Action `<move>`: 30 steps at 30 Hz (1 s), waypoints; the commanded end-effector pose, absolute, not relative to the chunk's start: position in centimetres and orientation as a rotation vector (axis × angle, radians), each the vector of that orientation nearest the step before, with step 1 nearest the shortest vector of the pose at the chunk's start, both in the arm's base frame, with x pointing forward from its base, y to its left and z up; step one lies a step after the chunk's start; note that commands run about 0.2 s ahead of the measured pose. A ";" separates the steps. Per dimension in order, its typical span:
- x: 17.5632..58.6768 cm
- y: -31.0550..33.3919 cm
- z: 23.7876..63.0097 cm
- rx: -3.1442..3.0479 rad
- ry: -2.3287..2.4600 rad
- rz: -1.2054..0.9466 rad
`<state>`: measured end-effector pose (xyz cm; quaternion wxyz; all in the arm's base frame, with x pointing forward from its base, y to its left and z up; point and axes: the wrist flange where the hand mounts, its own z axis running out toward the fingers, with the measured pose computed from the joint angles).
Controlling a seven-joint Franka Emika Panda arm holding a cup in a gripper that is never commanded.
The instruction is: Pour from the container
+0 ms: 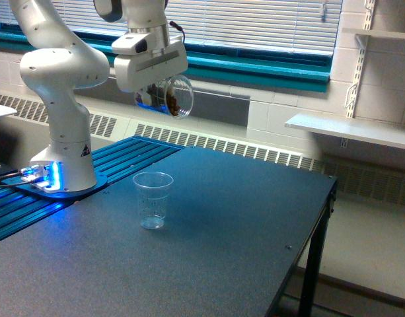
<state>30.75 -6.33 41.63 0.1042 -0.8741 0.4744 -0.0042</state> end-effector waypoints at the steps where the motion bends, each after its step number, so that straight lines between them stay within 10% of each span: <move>1: 30.1 -7.1 41.3 -2.534 1.454 0.014; 30: 28.3 -7.3 38.9 -2.453 1.517 0.099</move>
